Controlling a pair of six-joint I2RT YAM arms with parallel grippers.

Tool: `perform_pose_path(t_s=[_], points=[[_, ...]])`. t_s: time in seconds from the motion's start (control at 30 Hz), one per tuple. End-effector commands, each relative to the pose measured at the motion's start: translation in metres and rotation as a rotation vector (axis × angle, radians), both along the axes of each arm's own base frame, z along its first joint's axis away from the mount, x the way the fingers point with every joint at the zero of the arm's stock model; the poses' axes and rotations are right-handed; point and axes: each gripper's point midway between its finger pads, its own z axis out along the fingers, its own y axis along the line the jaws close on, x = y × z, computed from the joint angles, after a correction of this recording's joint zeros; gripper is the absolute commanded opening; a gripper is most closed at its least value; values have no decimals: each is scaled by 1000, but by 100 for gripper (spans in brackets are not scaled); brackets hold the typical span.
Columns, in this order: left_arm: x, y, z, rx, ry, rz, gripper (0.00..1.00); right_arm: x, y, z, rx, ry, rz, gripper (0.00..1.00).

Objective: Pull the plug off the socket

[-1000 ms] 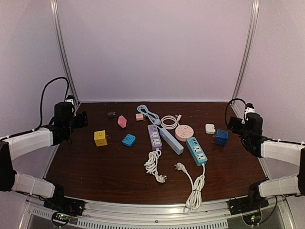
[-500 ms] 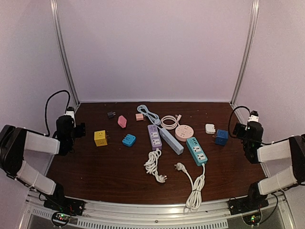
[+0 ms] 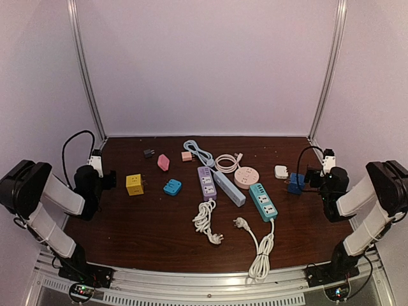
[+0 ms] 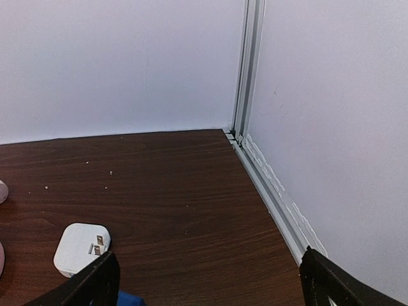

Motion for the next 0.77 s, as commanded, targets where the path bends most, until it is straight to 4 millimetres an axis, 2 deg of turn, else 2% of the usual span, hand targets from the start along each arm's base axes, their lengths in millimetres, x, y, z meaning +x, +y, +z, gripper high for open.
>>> perform_pose_path(t_s=[0.0, 0.1, 0.73], points=[[3, -1, 20, -6, -99, -25, 97, 0, -4, 22, -14, -90, -16, 100], [3, -1, 20, -3, -100, -25, 98, -2, -12, 22, -2, -97, -67, 100], [3, -1, 20, -5, -97, -26, 98, -1, -11, 22, -2, -92, -60, 100]])
